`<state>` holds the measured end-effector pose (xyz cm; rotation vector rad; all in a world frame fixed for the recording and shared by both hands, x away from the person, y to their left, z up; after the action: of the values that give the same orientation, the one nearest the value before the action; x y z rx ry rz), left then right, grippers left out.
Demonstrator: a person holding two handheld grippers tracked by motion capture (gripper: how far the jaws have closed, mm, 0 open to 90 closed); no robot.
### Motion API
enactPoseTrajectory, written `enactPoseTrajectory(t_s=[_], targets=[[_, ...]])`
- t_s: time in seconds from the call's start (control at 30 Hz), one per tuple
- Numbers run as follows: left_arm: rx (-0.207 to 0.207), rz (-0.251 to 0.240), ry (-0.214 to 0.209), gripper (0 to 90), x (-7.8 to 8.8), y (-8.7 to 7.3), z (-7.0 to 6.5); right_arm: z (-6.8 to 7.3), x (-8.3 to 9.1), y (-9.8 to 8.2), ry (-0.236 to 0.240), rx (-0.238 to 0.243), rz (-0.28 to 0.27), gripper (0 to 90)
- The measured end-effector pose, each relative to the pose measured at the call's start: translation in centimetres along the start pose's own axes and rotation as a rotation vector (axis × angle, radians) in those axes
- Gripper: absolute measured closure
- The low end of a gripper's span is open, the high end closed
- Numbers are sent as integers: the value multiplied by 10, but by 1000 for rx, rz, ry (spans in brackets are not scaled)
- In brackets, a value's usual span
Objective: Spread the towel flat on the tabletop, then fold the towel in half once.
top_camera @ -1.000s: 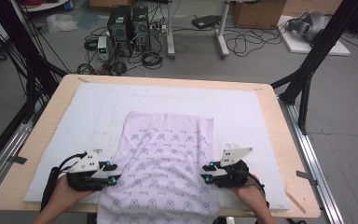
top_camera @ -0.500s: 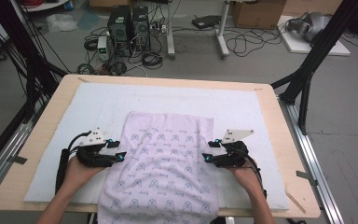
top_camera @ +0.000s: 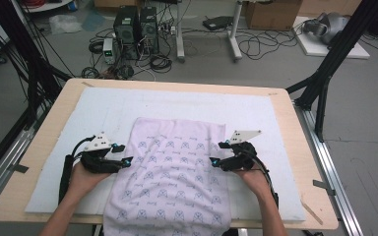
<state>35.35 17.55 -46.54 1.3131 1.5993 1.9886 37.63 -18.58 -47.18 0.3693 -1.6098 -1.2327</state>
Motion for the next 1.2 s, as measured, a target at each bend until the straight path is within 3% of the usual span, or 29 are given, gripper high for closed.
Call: enactPoseTrajectory(t_s=[0.17,0.97,1.07,1.2], targets=[[-2,4,0,418,-1,0,-1,3,0,0,-4,9,12,239],[8,-3,-12,424,1,0,2,3,-1,0,-10,17,13,239],[-5,22,3,424,3,2,6,2,-1,0,-1,7,6,240],[18,15,9,428,2,8,16,-8,6,0,-11,-26,-11,242]])
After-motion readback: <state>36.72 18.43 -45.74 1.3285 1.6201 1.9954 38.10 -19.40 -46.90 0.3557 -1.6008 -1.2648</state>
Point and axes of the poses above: each handheld gripper's, and its own axes: x roughly backward along the jaws, y roughly out of its top, z roughly to its left, the point moved 7 cm from there along -x, roughly forward along the jaws, and after that the axes turned 5 degrees about -z, right-handed, at the moved point
